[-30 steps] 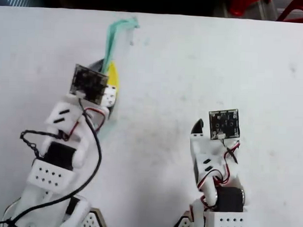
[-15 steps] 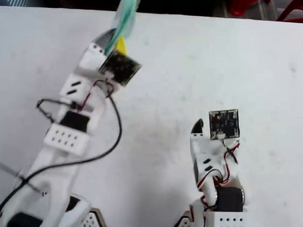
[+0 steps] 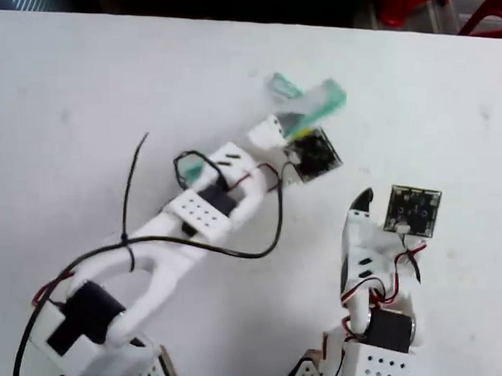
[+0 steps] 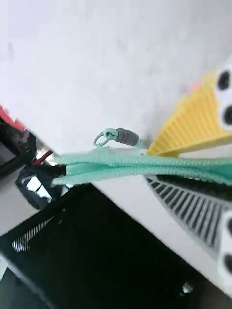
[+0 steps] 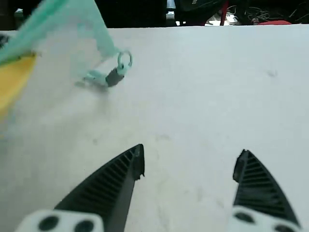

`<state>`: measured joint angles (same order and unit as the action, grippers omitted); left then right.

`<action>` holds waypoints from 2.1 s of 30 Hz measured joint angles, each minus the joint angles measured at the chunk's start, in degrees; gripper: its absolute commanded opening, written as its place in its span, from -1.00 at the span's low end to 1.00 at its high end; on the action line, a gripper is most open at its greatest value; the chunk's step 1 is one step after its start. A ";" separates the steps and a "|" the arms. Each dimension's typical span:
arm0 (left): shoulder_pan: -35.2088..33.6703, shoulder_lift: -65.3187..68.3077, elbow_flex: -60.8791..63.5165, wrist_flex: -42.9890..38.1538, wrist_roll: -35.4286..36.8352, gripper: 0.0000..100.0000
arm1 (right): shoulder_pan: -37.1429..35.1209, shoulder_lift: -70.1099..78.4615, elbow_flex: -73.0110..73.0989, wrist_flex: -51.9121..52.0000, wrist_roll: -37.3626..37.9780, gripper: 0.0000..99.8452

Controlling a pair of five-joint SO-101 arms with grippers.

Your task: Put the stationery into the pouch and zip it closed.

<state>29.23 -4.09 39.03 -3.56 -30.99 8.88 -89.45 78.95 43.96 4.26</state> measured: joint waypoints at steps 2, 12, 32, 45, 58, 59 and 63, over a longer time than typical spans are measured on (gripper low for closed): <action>0.62 0.97 0.35 4.75 0.44 -0.47 | -0.26 0.00 0.00 0.00 -0.18 -0.43; 1.67 1.67 -11.87 42.90 20.04 -0.44 | 0.70 0.00 0.00 0.00 -0.18 -0.43; -10.11 1.67 -32.00 69.98 16.62 -0.45 | 0.70 0.00 0.00 1.41 2.20 -0.70; -38.68 1.67 -29.36 80.44 19.60 -0.95 | 0.62 4.66 -8.26 7.74 10.73 -0.97; -36.13 22.51 -24.70 66.55 23.82 -0.96 | -3.43 66.64 -44.75 18.20 9.85 -0.97; -35.60 25.05 -27.08 68.40 24.00 -0.96 | -2.73 70.59 -45.89 17.32 9.23 -0.97; -35.08 32.26 -37.10 74.90 24.35 -0.96 | -1.67 83.25 -49.58 14.51 8.79 -0.97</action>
<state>-5.85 28.18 1.93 71.34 -6.64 7.21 -6.20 29.36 58.46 13.05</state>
